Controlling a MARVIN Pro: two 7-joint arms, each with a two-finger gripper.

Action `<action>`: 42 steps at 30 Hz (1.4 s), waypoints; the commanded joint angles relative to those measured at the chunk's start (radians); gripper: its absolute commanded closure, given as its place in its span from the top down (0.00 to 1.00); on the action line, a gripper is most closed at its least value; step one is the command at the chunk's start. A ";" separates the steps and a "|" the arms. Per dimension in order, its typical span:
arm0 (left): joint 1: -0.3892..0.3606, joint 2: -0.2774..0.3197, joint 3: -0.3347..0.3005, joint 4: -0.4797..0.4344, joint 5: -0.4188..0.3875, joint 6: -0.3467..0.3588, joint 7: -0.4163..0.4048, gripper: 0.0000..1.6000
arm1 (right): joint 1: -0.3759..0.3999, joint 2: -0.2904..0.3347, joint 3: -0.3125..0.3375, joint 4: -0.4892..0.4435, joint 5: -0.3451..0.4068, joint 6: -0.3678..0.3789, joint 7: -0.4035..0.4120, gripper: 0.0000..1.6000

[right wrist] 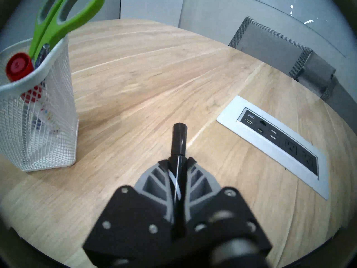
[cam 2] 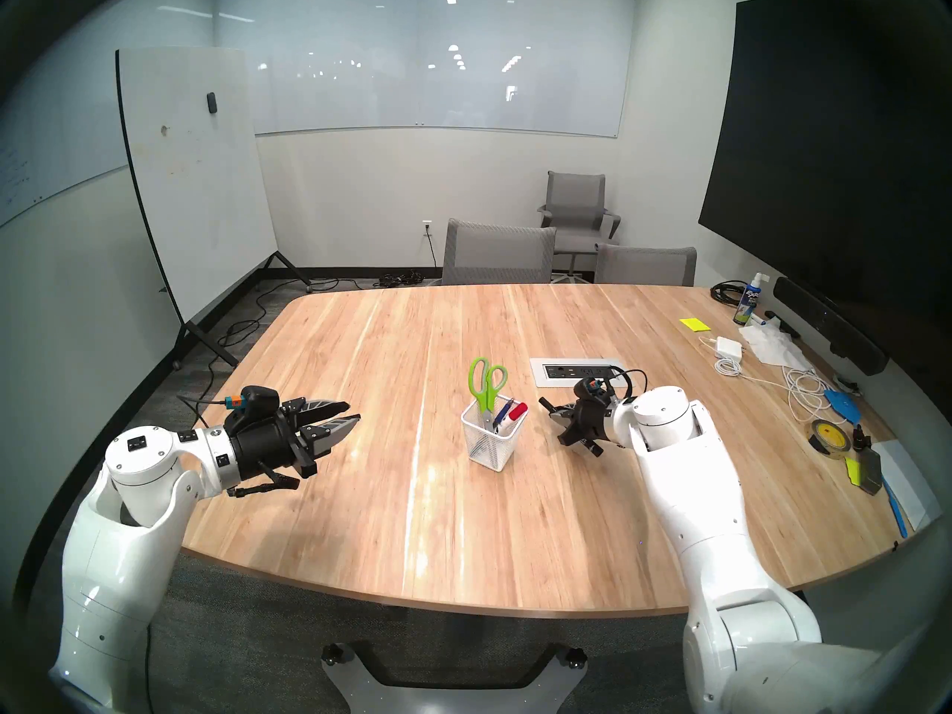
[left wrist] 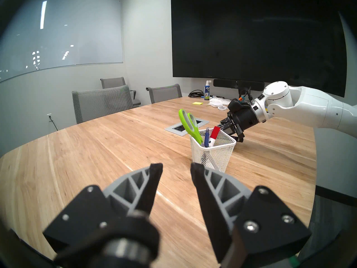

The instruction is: Place the pen, the marker, and the scissors into the pen holder

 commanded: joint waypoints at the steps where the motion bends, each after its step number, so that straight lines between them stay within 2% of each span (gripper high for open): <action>1: -0.003 0.002 -0.003 -0.017 0.000 -0.002 -0.001 0.58 | -0.003 -0.005 0.048 -0.082 0.052 -0.007 0.021 0.00; 17: -0.003 0.002 -0.003 -0.017 0.000 -0.001 -0.002 0.58 | -0.059 -0.037 0.161 -0.178 0.149 -0.004 0.080 0.00; 27: -0.003 0.002 -0.003 -0.018 0.000 -0.001 -0.002 0.58 | -0.087 -0.053 0.206 -0.216 0.186 0.008 0.111 0.00; 42: -0.003 0.002 -0.003 -0.018 0.000 -0.001 -0.002 0.58 | -0.131 -0.115 0.296 -0.291 0.277 0.044 0.161 0.00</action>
